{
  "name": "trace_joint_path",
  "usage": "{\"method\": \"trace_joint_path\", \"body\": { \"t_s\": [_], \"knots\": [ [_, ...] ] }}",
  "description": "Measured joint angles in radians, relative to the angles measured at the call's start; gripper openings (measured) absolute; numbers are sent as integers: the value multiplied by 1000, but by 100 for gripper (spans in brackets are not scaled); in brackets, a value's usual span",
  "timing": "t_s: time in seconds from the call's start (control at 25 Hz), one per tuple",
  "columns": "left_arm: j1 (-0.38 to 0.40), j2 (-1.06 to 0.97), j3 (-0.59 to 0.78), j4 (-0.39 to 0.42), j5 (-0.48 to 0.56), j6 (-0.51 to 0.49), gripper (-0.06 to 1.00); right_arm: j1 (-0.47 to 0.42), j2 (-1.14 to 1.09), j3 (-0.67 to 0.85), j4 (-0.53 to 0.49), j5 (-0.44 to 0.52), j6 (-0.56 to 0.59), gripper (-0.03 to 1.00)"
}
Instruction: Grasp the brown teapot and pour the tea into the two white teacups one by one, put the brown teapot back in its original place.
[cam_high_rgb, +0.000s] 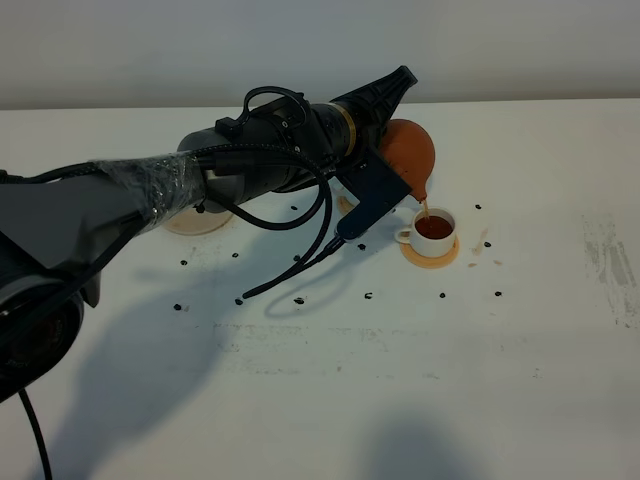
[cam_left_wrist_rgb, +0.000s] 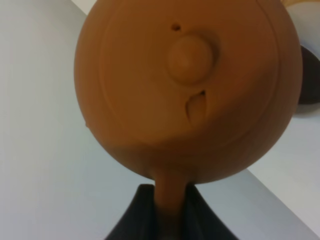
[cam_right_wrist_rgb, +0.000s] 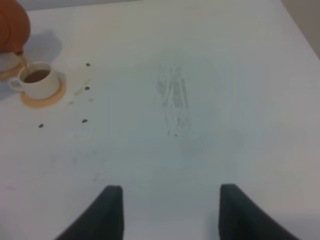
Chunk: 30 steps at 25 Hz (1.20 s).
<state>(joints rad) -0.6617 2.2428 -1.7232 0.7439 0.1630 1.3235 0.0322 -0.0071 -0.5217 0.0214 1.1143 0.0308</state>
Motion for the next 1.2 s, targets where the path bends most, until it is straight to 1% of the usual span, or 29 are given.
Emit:
{"method": "trace_joint_path", "body": {
  "t_s": [1.2],
  "knots": [
    [0, 0, 0, 0, -13, 3, 8, 0, 0, 0, 0, 0, 0, 42]
  ]
}}
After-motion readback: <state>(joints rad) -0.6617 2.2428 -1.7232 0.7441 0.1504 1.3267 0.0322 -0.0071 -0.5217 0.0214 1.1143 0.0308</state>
